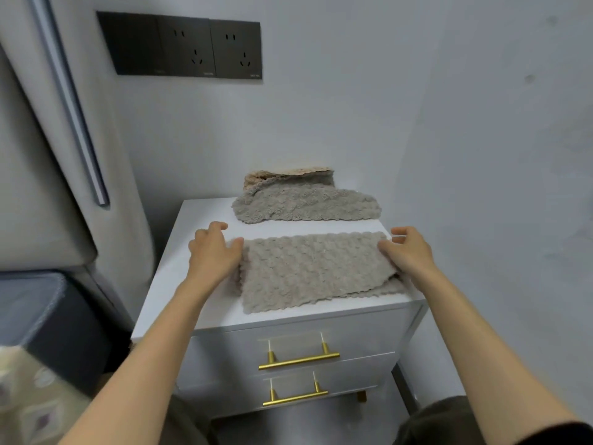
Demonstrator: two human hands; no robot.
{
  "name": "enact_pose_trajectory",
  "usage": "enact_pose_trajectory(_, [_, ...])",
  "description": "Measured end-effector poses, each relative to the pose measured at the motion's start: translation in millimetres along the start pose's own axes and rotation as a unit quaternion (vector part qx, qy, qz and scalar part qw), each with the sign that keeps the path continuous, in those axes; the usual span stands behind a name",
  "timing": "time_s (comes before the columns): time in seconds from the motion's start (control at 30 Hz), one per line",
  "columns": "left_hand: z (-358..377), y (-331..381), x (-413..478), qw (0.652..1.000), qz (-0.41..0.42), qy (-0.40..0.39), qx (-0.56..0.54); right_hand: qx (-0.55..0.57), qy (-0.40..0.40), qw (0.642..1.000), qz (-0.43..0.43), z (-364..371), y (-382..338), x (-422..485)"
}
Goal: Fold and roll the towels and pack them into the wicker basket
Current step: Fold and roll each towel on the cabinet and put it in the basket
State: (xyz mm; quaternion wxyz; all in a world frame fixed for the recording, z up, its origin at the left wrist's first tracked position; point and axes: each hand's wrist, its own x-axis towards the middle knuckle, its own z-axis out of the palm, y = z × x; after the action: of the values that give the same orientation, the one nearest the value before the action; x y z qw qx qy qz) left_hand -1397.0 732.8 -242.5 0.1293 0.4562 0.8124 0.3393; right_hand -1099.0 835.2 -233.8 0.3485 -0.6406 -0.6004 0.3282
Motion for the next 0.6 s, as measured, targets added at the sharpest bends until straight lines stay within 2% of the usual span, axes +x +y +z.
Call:
enact_pose_trajectory(0.07, [-2.7, 1.8, -6.0, 0.998, 0.024, 0.004, 0.052, -0.080, 0.003, 0.997, -0.017, -3.8, 0.5, 0.0])
enact_pose_trajectory(0.2, [-0.5, 7.6, -25.7, 0.979, 0.025, -0.129, 0.152, -0.226, -0.025, 0.974, 0.014, -13.1, 7.9, -5.0])
enact_pose_trajectory(0.27, [1.1, 9.3, -34.1, 0.969, 0.018, -0.143, 0.201, -0.247, -0.053, 0.967, 0.042, -16.8, 12.3, -7.6])
enact_pose_trajectory(0.37, [-2.2, 8.9, -41.2, 0.962, 0.014, -0.144, 0.231, -0.253, -0.055, 0.965, 0.047, -24.0, 10.3, -12.5])
enact_pose_trajectory(0.47, [-7.8, 8.8, -43.0, 0.964, 0.005, -0.153, 0.217, -0.218, -0.049, 0.974, 0.035, -28.2, 7.5, -15.6])
enact_pose_trajectory(0.53, [-10.1, 9.5, -42.4, 0.971, 0.004, -0.159, 0.177, -0.160, -0.036, 0.986, 0.013, -30.4, 6.8, -16.8])
enact_pose_trajectory(0.6, [-12.7, 11.5, -39.6, 0.986, 0.001, -0.155, 0.063, -0.092, -0.024, 0.996, -0.002, -33.4, 3.1, -21.2])
